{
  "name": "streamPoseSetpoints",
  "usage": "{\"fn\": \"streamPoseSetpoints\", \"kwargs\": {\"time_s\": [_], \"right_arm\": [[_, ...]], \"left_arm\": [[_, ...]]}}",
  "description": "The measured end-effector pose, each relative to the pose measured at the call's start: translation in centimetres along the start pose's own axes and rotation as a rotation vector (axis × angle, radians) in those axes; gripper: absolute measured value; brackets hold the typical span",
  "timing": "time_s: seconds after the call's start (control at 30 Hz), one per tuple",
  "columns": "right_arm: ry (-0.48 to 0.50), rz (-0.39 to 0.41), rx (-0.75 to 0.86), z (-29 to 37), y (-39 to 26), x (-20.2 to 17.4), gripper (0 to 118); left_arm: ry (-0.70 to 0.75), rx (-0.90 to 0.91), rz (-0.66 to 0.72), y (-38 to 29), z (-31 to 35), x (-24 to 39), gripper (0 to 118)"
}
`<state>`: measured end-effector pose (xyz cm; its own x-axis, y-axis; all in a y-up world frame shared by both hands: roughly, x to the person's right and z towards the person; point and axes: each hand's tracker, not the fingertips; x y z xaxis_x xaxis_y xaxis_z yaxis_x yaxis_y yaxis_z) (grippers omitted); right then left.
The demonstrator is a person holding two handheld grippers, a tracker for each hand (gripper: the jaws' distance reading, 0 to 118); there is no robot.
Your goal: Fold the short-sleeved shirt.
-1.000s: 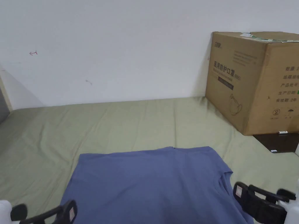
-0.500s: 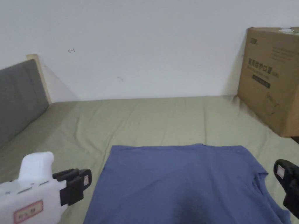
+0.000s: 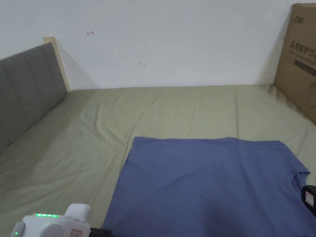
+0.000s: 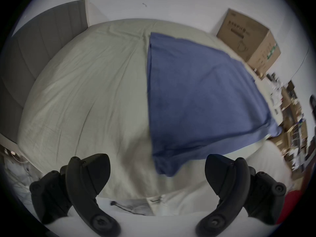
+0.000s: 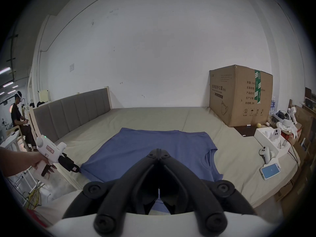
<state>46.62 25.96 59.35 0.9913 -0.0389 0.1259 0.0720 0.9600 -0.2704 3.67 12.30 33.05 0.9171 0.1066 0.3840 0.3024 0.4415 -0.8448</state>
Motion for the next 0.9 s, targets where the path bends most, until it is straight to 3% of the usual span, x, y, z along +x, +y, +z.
{"fn": "streamPoseSetpoints", "kwargs": {"time_s": [0.07, 0.1, 0.17, 0.23, 0.27, 0.3, 0.33, 0.37, 0.5, 0.63, 0.67, 0.7, 0.73, 0.77, 0.8, 0.9], "right_arm": [[-0.010, 0.028, -0.025, -0.2, 0.0, -0.2, 0], [-0.010, 0.039, -0.036, -0.2, 0.1, -0.4, 0], [-0.009, 0.049, -0.053, -0.3, -0.2, -0.5, 0], [-0.010, 0.048, -0.070, -0.6, -0.4, -0.5, 0], [-0.011, 0.041, -0.080, -0.7, -0.6, -0.4, 0], [-0.015, 0.026, -0.089, -0.8, -0.8, -0.4, 0], [-0.019, -0.006, -0.101, -0.9, -1.1, -0.2, 0], [-0.021, -0.044, -0.112, -1.1, -1.3, 0.3, 0], [-0.039, -0.108, -0.117, -1.3, -1.9, 2.3, 0], [-0.098, -0.161, -0.182, -1.7, -3.3, 6.5, 0], [-0.078, -0.209, -0.223, -2.0, -3.9, 8.1, 6], [-0.070, -0.268, -0.277, -2.2, -4.4, 9.5, 49], [-0.079, -0.310, -0.323, -2.4, -4.9, 10.5, 99], [-0.105, -0.344, -0.405, -3.2, -6.0, 12.3, 117], [-0.114, -0.376, -0.390, -3.0, -7.0, 13.2, 110], [-0.182, -0.415, -0.475, -3.8, -9.4, 15.9, 114]], "left_arm": [[0.037, 0.008, -0.057, -0.6, -1.4, 0.1, 106], [0.010, 0.002, -0.076, -0.8, -1.6, 0.1, 90], [0.044, 0.059, -0.124, -1.5, -1.4, 0.4, 81], [0.013, 0.119, -0.167, -2.4, -0.7, 0.4, 54], [0.011, 0.151, -0.185, -2.8, -0.2, 0.4, 46], [-0.004, 0.184, -0.196, -3.2, 0.4, 0.5, 46], [-0.036, 0.214, -0.208, -3.5, 1.0, 0.6, 13], [-0.039, 0.258, -0.223, -3.7, 1.6, 1.1, 1], [-0.037, 0.334, -0.198, -4.2, 2.9, 1.9, 1], [-0.088, 0.415, -0.072, -4.2, 4.0, 2.1, 1], [-0.085, 0.433, -0.053, -4.2, 4.2, 2.4, 1], [-0.089, 0.445, -0.040, -4.3, 4.4, 2.4, 1], [-0.089, 0.455, -0.031, -4.3, 4.6, 2.5, 1], [-0.088, 0.469, -0.024, -4.4, 4.9, 2.5, 1], [-0.090, 0.481, -0.021, -4.4, 5.3, 3.4, 1], [-0.099, 0.496, -0.015, -4.4, 5.9, 3.7, 1]]}}
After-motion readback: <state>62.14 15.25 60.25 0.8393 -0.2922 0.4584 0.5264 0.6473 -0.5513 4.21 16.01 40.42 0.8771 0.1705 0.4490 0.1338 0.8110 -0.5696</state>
